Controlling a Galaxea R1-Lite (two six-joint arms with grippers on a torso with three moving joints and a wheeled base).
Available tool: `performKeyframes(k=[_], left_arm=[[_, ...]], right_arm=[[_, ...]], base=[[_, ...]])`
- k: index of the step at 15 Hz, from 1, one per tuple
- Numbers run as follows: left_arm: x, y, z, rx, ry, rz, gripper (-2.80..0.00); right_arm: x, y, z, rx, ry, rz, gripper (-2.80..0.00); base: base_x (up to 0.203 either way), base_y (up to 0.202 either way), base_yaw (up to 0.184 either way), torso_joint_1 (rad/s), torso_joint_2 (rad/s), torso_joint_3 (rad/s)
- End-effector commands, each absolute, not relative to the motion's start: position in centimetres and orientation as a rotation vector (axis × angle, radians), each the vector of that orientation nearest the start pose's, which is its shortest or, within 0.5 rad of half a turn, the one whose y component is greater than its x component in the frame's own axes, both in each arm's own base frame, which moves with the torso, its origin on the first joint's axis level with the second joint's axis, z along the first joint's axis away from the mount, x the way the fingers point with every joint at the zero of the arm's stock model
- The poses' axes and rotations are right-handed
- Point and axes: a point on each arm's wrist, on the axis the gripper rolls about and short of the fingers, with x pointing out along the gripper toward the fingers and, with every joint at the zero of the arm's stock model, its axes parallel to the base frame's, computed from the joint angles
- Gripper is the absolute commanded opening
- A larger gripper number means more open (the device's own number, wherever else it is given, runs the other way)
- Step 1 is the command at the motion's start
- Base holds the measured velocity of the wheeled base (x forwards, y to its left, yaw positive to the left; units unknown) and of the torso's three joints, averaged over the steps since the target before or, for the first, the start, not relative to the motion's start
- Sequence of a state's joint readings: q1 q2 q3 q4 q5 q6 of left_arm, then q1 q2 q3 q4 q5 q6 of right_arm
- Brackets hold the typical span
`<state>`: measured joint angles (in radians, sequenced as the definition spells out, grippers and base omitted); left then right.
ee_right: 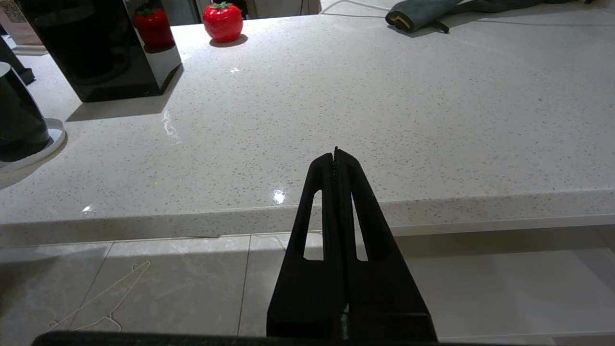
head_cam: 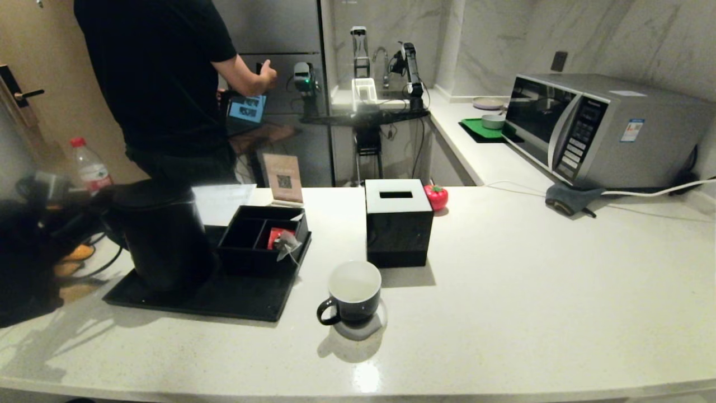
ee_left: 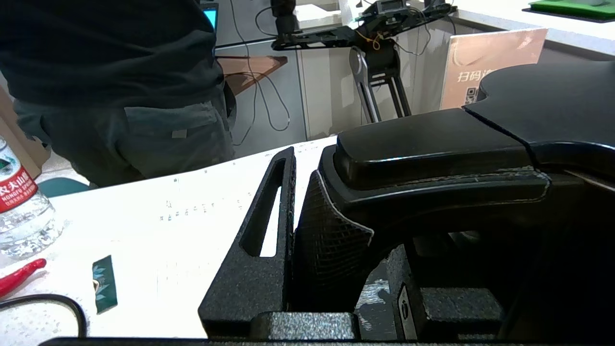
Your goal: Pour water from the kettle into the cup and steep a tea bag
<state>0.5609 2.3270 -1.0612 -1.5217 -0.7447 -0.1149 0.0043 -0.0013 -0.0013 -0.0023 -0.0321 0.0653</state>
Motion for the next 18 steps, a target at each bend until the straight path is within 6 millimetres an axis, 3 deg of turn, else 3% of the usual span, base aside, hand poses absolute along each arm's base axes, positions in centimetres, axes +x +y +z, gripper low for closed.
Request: performKeyframes(k=[1,18], left_arm=[[36.1,21.1,11.3,0.082,-0.245,-0.197,-2.8],[33.1,19.7,14.7,0.099,-0.267,-0.186,-2.8]], right_arm=[[-2.3,-0.1,7.6,0.066,-0.006,-0.027,-2.8],[-2.3,-0.1,7.6,0.066,-0.006,-0.027,-2.8]], base=[[0.0,0.0,0.0,0.0,0.0,0.0],[0.0,0.0,0.0,0.0,0.0,0.0]])
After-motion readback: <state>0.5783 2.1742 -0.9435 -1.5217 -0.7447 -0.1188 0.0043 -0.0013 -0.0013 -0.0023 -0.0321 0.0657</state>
